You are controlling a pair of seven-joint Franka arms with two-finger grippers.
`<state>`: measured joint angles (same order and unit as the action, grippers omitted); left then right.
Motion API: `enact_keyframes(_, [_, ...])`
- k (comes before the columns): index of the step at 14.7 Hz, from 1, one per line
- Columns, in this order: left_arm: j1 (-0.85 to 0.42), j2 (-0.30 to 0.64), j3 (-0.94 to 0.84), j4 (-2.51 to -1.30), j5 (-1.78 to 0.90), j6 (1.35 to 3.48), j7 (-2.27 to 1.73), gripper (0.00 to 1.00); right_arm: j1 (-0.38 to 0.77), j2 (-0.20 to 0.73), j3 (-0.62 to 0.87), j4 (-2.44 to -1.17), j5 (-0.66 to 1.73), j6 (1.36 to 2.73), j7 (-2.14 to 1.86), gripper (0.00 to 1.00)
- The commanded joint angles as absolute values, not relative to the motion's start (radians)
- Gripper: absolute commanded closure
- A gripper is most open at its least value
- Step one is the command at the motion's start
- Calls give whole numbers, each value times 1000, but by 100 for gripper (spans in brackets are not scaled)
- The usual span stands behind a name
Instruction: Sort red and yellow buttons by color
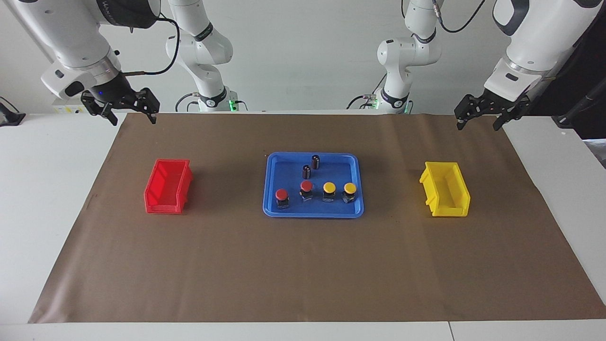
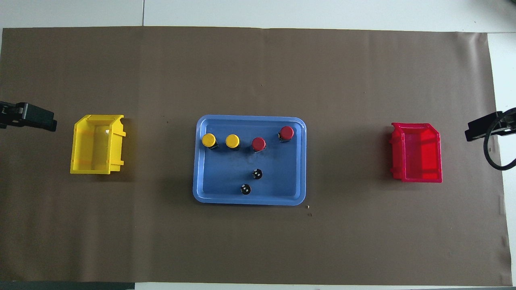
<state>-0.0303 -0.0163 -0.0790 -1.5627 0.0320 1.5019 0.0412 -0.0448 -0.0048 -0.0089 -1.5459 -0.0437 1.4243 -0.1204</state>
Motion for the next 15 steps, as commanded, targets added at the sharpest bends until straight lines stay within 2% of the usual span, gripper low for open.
enact_keyframes(1, [-20, -43, -81, -1589, 17, 1494, 49, 0, -52, -20, -6, -1560, -37, 1436, -140, 0])
enact_keyframes(15, [-20, -43, -81, -1589, 17, 1494, 49, 0, -40, -21, -2, -1562, -48, 1439, -137, 0])
